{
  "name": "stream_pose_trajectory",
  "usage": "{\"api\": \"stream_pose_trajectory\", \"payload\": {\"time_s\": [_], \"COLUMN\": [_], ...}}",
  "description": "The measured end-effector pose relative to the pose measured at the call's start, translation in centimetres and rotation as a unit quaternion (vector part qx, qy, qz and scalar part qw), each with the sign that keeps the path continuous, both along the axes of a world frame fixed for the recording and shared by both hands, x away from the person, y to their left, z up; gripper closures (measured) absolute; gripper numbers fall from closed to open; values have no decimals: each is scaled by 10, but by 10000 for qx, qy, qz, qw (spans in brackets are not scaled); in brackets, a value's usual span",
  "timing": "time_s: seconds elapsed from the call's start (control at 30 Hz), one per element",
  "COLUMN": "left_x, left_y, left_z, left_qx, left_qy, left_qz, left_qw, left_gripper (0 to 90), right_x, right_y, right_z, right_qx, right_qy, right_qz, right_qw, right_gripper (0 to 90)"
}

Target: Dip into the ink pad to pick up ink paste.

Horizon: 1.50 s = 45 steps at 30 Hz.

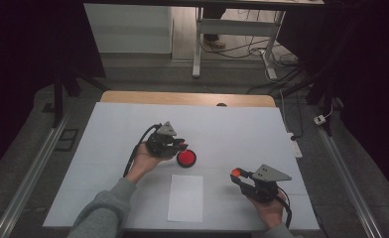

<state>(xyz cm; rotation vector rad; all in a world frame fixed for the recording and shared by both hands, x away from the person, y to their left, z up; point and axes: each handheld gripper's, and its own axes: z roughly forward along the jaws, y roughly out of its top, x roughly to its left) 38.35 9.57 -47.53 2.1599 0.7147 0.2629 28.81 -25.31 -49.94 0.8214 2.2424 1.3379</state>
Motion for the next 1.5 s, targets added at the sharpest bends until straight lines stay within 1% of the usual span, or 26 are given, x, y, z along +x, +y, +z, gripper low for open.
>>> {"api": "stream_pose_trajectory", "payload": {"time_s": [0.2,0.37,0.53,0.73,0.93,1.07,1.4,1.43,1.5], "left_x": [4,8,10,14,15,15,16,16,16], "left_y": [-3,-11,-17,-18,-19,-18,-19,-20,-20], "left_z": [-5,-14,-20,-28,-31,-32,-36,-37,-37], "left_qx": [65,138,225,268,321,302,385,386,380], "left_qy": [1,106,98,193,198,215,247,256,263], "left_qz": [-15,-85,-133,-89,-85,-44,-61,-63,-63], "left_qw": [10000,9998,9996,9994,9993,9993,9989,9989,9989], "left_gripper": [725,725,725,726,726,726,726,726,726], "right_x": [0,-1,-1,0,0,-1,0,0,0], "right_y": [-1,0,0,-1,-1,0,-1,-1,-1], "right_z": [0,-1,-1,-2,-2,-1,-2,-2,-1], "right_qx": [-13,-9,-34,-41,-37,-43,-49,-24,-47], "right_qy": [8,3,4,14,16,-1,18,10,19], "right_qz": [-10,-10,-5,-9,-12,4,-6,-15,-5], "right_qw": [10000,10000,10000,10000,10000,10000,10000,10000,10000], "right_gripper": [645,645,645,645,645,645,645,645,645]}}
